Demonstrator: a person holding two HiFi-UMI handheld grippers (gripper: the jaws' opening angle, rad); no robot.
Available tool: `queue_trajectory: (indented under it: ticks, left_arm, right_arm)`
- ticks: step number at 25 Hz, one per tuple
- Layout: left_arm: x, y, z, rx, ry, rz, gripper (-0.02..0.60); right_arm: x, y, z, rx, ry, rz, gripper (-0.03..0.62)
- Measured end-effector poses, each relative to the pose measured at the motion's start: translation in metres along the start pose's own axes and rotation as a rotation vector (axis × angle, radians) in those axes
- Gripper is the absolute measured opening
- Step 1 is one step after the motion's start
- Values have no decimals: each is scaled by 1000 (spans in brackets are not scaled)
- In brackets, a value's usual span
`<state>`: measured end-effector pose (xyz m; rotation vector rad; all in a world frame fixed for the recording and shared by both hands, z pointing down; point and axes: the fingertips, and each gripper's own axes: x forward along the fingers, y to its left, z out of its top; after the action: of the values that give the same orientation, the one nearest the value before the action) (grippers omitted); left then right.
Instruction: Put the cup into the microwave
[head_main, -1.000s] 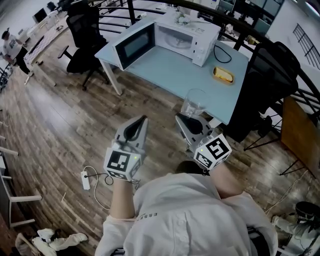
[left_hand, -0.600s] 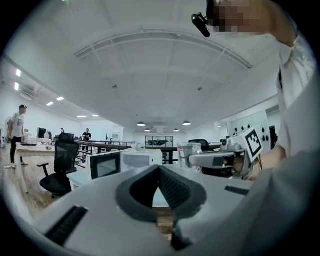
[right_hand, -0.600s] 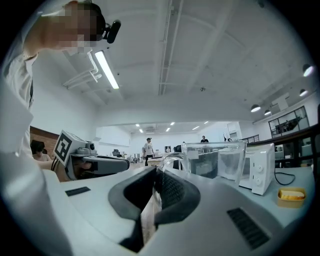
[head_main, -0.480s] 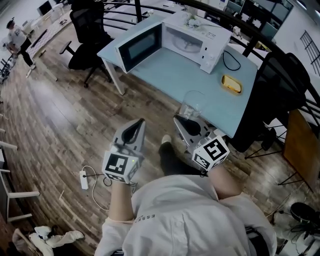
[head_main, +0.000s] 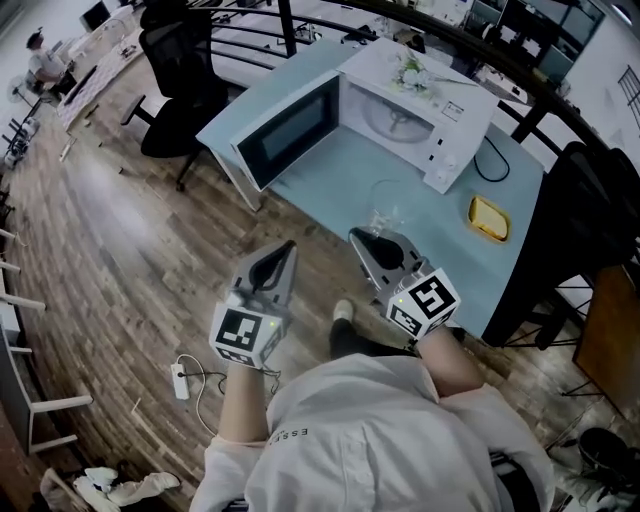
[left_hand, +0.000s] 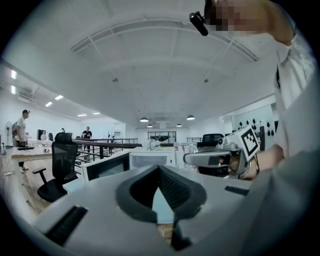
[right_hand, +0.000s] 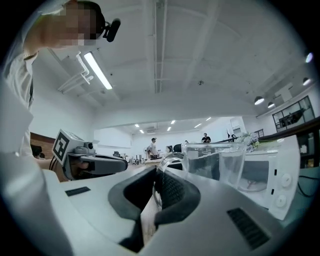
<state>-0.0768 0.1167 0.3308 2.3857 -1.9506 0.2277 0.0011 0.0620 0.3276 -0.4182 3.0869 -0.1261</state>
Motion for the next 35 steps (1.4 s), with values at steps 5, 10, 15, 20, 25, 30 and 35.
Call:
queue_trajectory:
  ticks: [5,10,15,20,25,30,35]
  left_arm:
    - [72,41,16,25,3,-24,0]
    - [121,60,17,32,12,-72,0]
    - [157,73,16,37,14,-125,0]
    - [193,84,13,24,19,-210,0]
    - [237,95,7,-4,28,-309,0]
    - [274,108,-6,-28,23,-375,0]
    - [294,117,-22,-67,56,-392,0]
  right_arm:
    - [40,-68,10,9,-14,-29,18]
    - [65,-113,8,7,0,-52,18]
    - [81,-142,-2,24,21,-87,18]
    - [96,-168,-14,38,43,-138,18]
    - [114,-200,-29,17,53,-185,18]
    - [133,-229,-52,29,71,-203,20]
    - [151,-255,-82,-6,121,-220,20]
